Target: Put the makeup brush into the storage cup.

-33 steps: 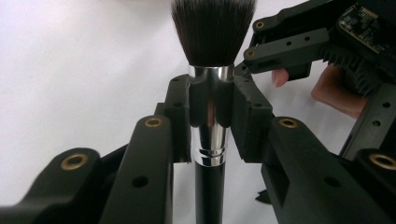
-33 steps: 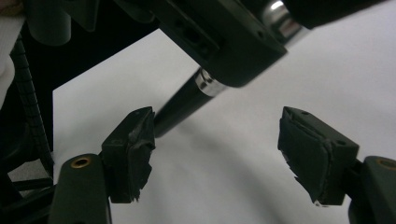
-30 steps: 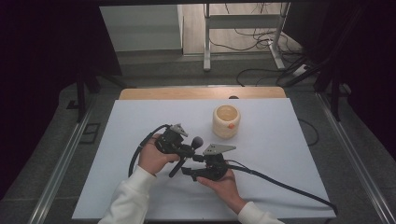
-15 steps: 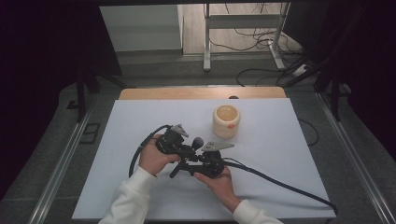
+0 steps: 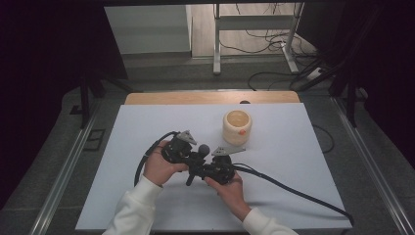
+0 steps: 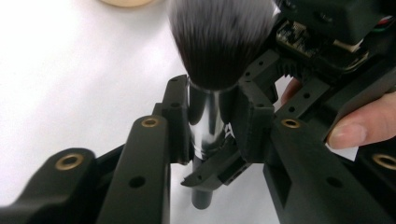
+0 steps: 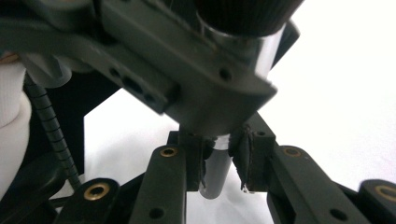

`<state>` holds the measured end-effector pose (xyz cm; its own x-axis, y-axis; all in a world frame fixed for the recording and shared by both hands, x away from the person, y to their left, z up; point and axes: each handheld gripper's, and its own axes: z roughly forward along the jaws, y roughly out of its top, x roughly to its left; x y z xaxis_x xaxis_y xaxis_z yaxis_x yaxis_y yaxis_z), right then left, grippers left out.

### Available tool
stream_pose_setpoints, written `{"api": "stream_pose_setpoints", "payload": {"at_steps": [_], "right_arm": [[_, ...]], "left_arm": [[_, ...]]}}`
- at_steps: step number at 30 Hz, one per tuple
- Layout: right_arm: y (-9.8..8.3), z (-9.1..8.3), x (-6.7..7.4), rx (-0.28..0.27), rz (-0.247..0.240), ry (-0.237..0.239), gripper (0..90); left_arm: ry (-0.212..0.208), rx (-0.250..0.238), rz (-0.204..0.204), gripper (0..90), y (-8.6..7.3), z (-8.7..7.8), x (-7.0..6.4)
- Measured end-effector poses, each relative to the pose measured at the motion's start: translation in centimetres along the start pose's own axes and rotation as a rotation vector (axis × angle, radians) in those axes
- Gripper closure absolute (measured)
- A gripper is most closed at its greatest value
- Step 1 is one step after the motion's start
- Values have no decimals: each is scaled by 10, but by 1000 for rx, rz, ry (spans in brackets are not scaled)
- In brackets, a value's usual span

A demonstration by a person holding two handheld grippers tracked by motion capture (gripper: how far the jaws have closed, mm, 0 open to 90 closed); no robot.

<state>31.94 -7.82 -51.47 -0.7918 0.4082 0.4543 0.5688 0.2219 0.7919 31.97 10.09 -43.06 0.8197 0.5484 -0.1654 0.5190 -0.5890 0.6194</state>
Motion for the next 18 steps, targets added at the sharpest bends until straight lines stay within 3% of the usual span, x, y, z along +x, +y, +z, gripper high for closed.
{"api": "stream_pose_setpoints", "payload": {"at_steps": [6, 10, 11, 12, 18], "right_arm": [[1, -2, 2, -4, -20, -11, 738], [4, -7, 6, -15, -44, -14, 738], [5, -9, 5, -22, -58, -24, 738], [6, -11, 5, -25, -62, -34, 738], [12, -23, -2, -54, -58, -64, 738]], "left_arm": [[8, -48, -3, 583, -1, -9, -2], [33, -74, -40, 458, -2, -17, -3], [43, -92, -77, 421, -3, -22, -3], [31, -98, -82, 409, -3, -24, -1], [27, -121, -77, 290, -9, -30, 4]]}}
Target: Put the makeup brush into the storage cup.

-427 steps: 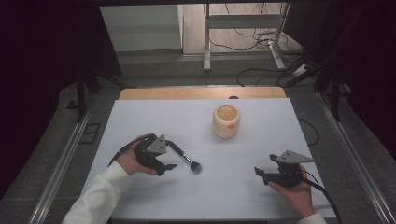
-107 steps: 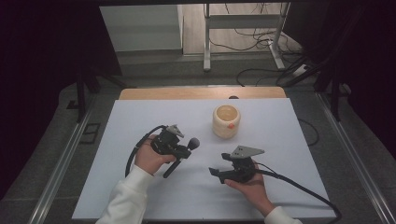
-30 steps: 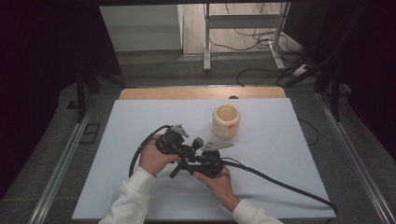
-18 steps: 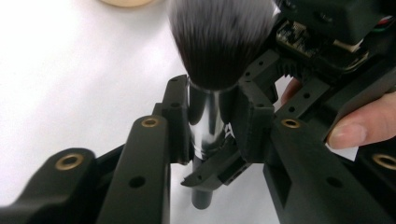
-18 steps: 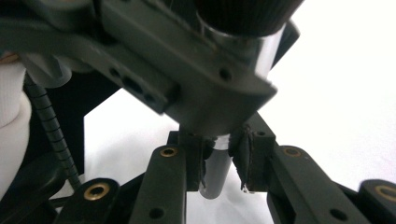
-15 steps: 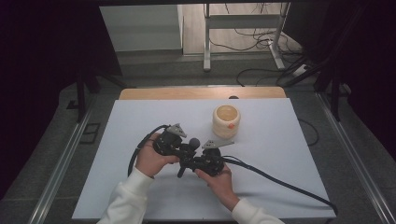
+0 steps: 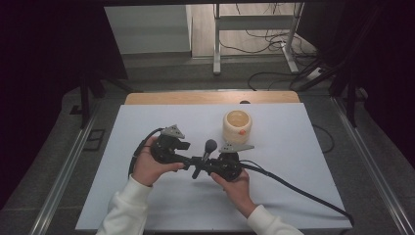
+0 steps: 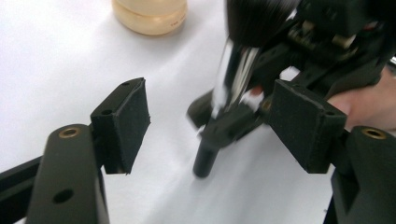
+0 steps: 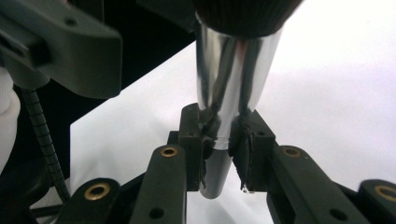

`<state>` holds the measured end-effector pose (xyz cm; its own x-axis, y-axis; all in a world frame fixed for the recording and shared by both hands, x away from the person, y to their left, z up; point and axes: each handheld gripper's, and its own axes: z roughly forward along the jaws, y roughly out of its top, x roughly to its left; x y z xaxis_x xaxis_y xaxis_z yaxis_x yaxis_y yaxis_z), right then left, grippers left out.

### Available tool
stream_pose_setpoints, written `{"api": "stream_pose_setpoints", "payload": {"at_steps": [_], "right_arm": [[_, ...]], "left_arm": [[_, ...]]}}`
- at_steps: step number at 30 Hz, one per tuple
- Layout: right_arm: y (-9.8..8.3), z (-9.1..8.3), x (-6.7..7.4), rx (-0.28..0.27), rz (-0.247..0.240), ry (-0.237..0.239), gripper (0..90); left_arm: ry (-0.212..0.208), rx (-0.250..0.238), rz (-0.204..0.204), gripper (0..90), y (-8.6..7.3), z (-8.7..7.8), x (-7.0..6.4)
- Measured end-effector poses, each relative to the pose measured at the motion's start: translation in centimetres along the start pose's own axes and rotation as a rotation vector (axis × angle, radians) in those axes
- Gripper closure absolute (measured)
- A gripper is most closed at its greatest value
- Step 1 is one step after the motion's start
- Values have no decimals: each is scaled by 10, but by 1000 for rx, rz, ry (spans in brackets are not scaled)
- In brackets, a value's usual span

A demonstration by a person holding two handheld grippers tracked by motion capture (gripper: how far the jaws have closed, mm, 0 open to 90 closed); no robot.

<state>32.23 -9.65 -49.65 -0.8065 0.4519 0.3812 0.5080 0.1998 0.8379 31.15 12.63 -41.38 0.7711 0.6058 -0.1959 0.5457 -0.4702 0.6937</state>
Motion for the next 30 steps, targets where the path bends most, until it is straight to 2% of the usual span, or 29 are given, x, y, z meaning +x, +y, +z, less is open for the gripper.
{"api": "stream_pose_setpoints", "payload": {"at_steps": [5, 11, 14, 16, 22, 25, 30], "right_arm": [[2, -9, -4, -16, 0, -27, 738], [6, -20, -6, -41, -16, -37, 738], [9, -24, -6, -47, -15, -38, 738], [10, -27, -6, -50, -21, -43, 738], [15, -38, -7, -73, -42, -60, 737], [18, -42, -7, -79, -47, -60, 737], [21, -45, -7, -81, -59, -58, 737]], "left_arm": [[0, -26, -14, 249, -4, -4, 6], [-2, -12, -13, 269, -12, -5, 10], [11, -16, -18, 269, -14, -6, 12], [24, -14, -39, 264, -19, -7, 15], [56, 24, -82, 256, -29, -9, 23], [76, 13, -83, 255, -32, -11, 24], [87, 12, -91, 239, -37, -13, 27]]}}
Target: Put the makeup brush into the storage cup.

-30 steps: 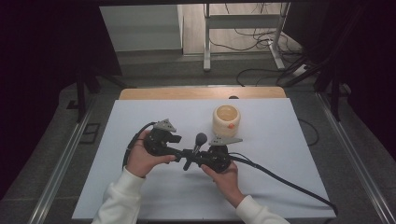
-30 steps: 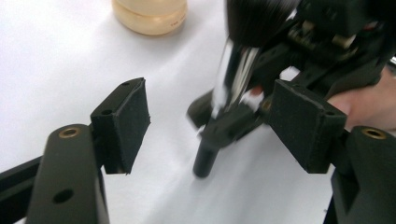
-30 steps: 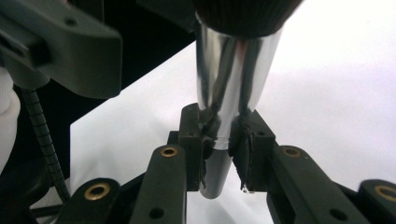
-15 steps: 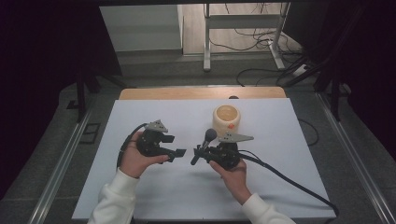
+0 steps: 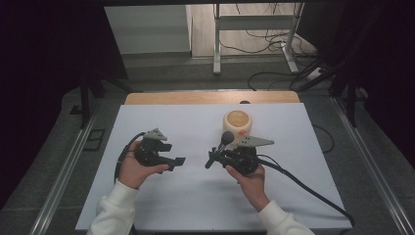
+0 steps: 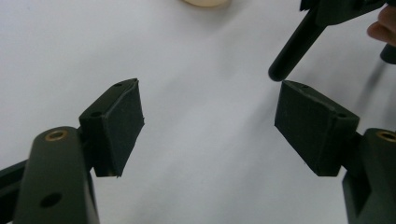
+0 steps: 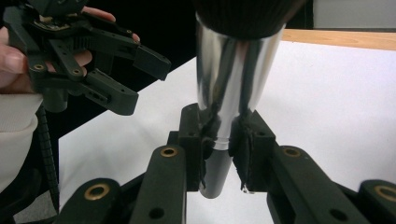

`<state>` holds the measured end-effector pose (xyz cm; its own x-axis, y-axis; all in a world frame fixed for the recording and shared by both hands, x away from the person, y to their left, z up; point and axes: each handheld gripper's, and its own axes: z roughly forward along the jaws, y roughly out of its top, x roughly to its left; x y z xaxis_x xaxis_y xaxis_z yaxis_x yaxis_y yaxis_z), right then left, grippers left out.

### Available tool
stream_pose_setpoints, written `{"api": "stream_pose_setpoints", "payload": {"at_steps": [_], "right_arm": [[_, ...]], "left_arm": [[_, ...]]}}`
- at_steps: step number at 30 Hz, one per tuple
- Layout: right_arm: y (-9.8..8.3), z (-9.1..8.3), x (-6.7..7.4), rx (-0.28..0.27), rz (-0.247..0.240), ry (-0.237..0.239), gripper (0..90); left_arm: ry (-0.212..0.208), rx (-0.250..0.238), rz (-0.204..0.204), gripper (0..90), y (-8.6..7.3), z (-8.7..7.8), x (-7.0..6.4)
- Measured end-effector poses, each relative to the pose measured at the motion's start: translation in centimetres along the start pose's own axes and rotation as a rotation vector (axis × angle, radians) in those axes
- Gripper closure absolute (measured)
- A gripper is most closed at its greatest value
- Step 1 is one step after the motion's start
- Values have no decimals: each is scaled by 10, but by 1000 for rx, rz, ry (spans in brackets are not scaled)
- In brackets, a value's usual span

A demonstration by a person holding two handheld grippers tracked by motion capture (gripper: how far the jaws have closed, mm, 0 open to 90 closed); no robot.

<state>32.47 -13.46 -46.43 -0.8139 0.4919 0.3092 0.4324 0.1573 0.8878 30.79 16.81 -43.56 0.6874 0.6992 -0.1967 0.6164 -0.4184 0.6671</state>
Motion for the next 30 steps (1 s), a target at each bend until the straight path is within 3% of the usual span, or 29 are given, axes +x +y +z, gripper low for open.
{"api": "stream_pose_setpoints", "payload": {"at_steps": [17, 30], "right_arm": [[6, -6, -1, -8, -16, -8, 737], [12, -12, -2, -25, -26, -17, 737]], "left_arm": [[30, -11, 21, 241, -11, 0, 2], [81, -38, -5, 251, -51, -7, 13]]}}
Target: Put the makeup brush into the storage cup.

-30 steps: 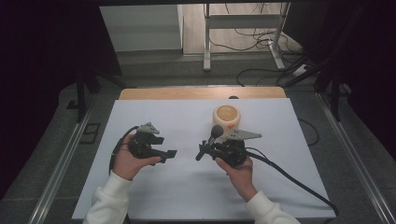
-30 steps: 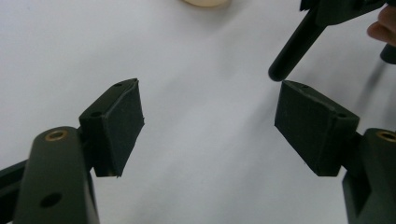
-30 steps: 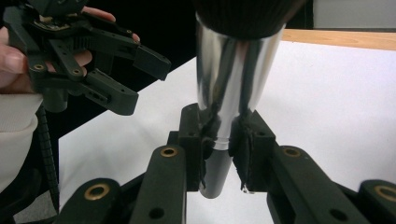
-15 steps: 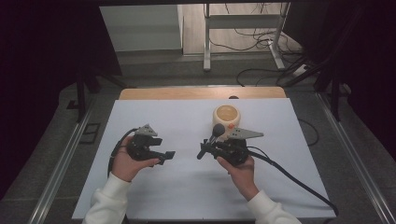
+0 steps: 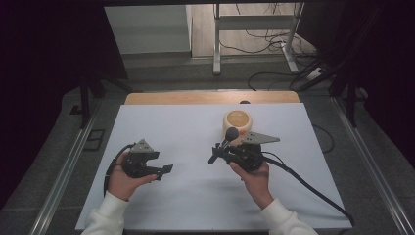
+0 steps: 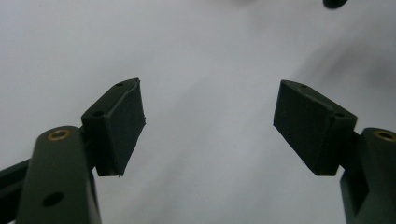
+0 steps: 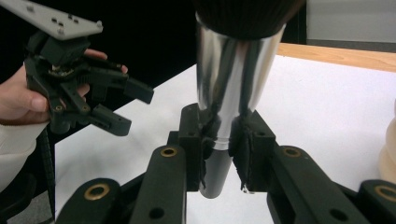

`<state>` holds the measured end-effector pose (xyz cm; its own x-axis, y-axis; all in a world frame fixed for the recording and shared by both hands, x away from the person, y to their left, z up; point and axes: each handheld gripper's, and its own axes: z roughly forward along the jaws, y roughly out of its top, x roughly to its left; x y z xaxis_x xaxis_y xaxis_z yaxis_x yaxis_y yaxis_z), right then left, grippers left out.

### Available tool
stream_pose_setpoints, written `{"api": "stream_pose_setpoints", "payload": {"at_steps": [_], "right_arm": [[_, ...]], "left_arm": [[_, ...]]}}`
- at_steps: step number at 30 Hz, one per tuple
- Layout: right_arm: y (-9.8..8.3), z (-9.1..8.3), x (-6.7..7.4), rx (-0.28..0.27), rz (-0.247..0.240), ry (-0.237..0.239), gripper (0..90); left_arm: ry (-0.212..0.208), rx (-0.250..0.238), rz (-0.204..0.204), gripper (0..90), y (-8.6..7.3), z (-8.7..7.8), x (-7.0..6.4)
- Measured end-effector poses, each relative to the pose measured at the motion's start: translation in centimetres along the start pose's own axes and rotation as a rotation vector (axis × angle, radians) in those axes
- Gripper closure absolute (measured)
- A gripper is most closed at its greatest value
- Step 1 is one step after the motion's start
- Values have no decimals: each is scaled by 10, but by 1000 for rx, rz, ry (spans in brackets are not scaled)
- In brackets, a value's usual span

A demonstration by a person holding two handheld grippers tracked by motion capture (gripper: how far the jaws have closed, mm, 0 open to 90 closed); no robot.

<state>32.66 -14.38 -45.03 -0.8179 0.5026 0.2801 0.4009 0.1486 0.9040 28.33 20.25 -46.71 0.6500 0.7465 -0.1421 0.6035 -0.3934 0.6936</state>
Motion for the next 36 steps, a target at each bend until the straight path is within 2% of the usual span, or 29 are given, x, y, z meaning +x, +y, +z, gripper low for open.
{"api": "stream_pose_setpoints", "payload": {"at_steps": [10, 22, 36], "right_arm": [[9, -8, -3, -35, -7, -18, 737], [26, -18, -15, -85, 1, -40, 737], [39, -22, -40, -108, -4, -142, 737]], "left_arm": [[11, 15, -21, 253, -17, 4, 4], [10, 19, -6, 252, -16, 7, 2], [10, 24, -3, 249, -15, 7, 3]]}}
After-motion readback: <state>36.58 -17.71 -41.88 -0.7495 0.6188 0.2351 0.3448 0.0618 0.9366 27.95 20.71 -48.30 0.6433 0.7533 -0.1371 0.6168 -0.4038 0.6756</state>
